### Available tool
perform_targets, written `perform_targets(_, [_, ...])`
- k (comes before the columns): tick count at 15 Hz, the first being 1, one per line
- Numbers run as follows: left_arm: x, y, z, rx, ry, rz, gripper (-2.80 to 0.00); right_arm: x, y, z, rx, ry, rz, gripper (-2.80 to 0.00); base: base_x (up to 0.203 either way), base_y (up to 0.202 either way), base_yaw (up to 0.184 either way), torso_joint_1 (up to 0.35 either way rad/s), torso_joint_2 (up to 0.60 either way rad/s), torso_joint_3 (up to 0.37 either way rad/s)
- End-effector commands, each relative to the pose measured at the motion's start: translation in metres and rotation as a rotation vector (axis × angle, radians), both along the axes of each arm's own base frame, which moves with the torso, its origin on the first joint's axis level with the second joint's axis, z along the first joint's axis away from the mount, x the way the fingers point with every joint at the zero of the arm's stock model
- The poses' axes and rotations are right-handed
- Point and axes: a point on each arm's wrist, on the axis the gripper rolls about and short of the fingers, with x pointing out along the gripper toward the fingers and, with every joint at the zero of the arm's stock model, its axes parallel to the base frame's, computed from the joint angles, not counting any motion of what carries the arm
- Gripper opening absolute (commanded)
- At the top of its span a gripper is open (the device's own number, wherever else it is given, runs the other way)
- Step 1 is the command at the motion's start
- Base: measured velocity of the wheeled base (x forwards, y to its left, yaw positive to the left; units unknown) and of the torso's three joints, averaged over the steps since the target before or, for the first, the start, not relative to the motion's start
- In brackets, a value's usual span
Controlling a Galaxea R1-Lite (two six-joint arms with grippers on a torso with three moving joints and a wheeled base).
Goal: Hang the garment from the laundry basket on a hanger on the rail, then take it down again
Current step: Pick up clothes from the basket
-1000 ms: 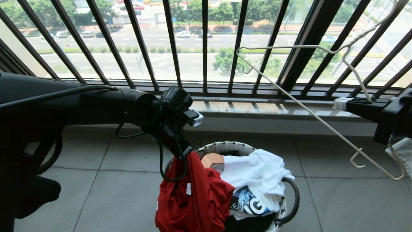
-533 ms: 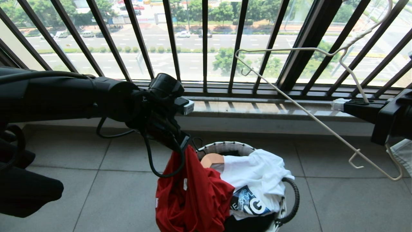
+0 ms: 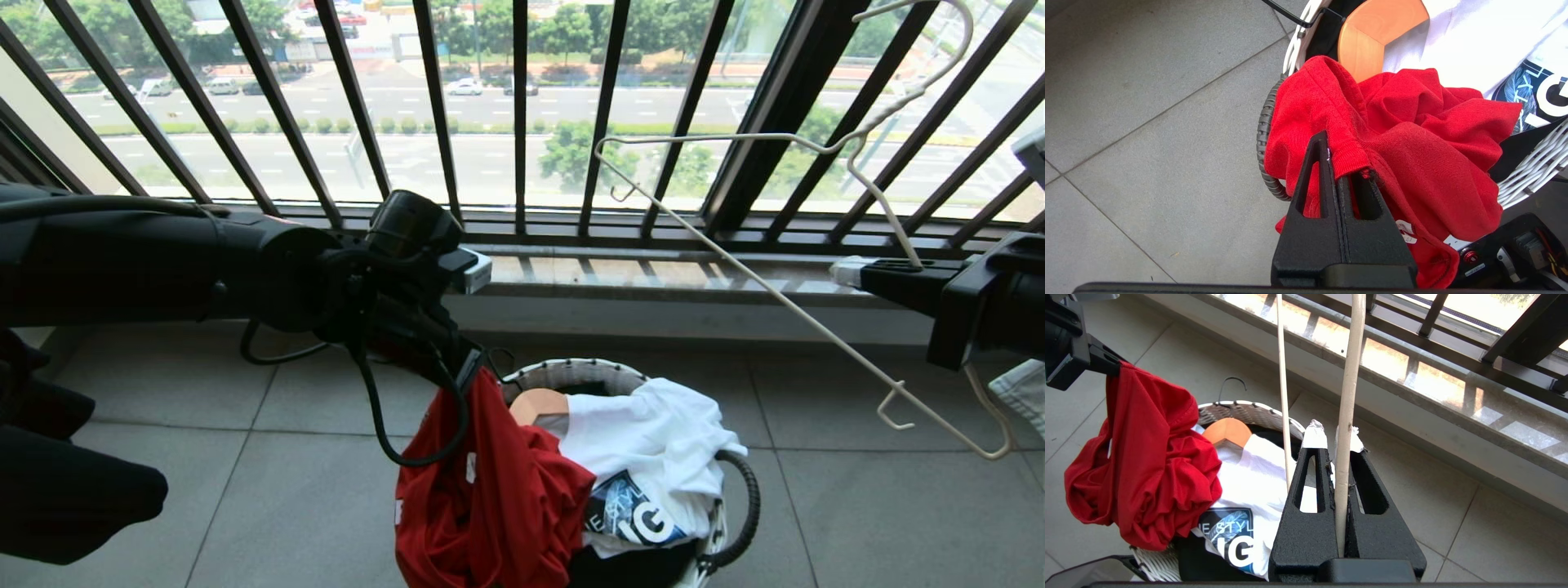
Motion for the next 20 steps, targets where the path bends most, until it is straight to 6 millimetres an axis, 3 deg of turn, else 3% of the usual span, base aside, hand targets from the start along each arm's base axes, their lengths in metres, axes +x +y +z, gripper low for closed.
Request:
perform_targets(1, [-0.0028, -0.0018, -0.0006, 0.008, 0.002, -0.013, -2.80, 0.0002, 0.0001, 0.0000, -0.001, -0.001, 0.001, -2.80, 0.000, 0.000, 0.000, 0.000, 0.00, 0.000])
perform_targets(20, [-0.0016, -0.0057, -0.0040, 0.008, -0.005, -0.018, -2.80, -0.0006, -0.0002, 0.0005, -0.003, -0.005, -0.006, -2.80, 0.000, 0.000, 0.000, 0.001, 0.00, 0.183])
